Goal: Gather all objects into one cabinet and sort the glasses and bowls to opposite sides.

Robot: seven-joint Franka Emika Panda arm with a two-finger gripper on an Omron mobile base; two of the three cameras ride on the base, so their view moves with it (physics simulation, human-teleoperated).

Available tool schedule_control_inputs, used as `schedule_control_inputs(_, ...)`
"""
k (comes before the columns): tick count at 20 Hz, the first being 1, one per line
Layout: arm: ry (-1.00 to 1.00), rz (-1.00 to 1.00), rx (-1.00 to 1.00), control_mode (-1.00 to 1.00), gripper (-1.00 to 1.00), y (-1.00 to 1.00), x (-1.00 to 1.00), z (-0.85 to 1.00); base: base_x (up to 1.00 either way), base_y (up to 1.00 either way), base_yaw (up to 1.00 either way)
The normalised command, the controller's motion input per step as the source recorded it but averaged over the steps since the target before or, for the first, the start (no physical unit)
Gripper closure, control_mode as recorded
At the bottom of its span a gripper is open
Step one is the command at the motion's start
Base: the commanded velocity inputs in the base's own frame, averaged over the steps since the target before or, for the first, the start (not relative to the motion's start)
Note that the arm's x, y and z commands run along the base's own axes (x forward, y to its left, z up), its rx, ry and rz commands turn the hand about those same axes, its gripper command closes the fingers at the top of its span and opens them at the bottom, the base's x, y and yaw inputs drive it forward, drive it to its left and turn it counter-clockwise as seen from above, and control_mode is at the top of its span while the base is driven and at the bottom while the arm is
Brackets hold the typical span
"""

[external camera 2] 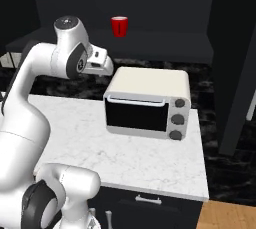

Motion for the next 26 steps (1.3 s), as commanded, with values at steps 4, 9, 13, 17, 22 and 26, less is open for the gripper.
schedule_control_inputs(4, 0.0, 0.0, -0.07, -1.0, -1.0, -0.17, 0.07, 0.34, 0.0, 0.0, 0.0)
schedule_control_inputs(9, -0.08, 0.0, -0.04, -1.0, -1.0, -0.19, 0.14, 0.28, 0.0, 0.0, 0.0)
schedule_control_inputs(13, -0.19, 0.0, 0.0, -1.0, -1.0, -0.05, 0.18, 0.34, 0.0, 0.0, 0.0)
schedule_control_inputs(17, -0.24, 0.0, 0.0, -1.0, -1.0, 0.0, 0.21, 0.34, 0.0, 0.0, 0.0)
schedule_control_inputs(22, -0.22, 0.0, 0.0, -1.0, -1.0, -0.01, 0.24, 0.23, 0.0, 0.0, 0.0)
schedule_control_inputs(26, -0.19, 0.0, 0.0, -1.0, -1.0, 0.0, 0.21, 0.21, 0.0, 0.0, 0.0)
